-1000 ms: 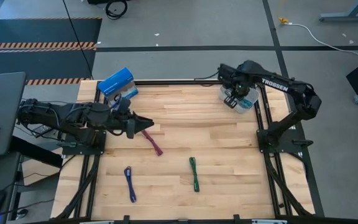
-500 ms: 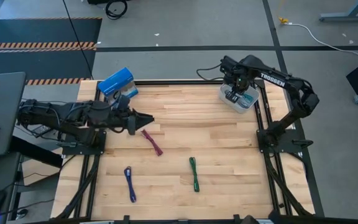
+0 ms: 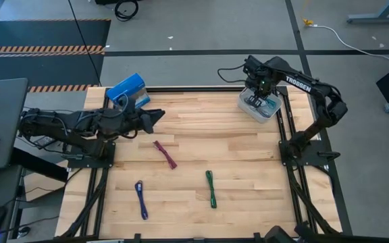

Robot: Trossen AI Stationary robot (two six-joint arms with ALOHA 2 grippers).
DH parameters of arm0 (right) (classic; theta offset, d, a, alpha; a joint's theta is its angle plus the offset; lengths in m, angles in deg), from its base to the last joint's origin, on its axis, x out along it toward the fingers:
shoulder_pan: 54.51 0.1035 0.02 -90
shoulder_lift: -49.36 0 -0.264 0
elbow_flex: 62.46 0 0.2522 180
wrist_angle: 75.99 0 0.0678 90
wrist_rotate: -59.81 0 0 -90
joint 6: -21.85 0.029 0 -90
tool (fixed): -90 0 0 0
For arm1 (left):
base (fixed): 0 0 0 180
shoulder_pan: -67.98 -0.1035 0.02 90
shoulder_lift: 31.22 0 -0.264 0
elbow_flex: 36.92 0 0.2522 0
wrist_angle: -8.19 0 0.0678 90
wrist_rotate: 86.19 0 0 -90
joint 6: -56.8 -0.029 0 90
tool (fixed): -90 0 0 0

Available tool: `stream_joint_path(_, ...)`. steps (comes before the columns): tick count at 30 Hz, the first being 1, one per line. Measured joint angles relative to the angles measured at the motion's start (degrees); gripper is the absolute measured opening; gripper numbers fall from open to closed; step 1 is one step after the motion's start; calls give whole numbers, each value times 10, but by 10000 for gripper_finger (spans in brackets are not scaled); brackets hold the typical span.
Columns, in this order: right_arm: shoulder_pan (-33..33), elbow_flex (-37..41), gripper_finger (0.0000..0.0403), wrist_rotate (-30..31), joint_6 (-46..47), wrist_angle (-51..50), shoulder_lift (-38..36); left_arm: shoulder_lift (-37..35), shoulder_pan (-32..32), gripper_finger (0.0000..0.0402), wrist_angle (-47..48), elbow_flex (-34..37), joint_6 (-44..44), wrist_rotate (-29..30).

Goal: Pick and place USB-C Cables
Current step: Put the ziptied blue USB charger cable into the bin, then put the ziptied light red USB charger cable into the bin

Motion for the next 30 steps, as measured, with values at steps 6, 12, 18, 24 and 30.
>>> stream_joint_path(6, -19, 14, 23, -10, -7, 0, 0, 0, -1, 142, -3, 0, -16, 0)
stream_joint_path(12, -18, 16, 61, -15, 7, 11, 0, 0, -1, 142, -7, 0, -25, 0)
stream_joint_path(18, -16, 16, 123, -17, 28, 13, 0, 0, -1, 142, -14, 0, -24, 0)
stream_joint_path(24, -16, 16, 156, -30, 29, 16, 0, 0, -1, 142, -14, 0, -19, -1)
stream_joint_path(30, -16, 16, 169, -30, 32, 10, 0, 0, 0, 142, -15, 0, -14, -41)
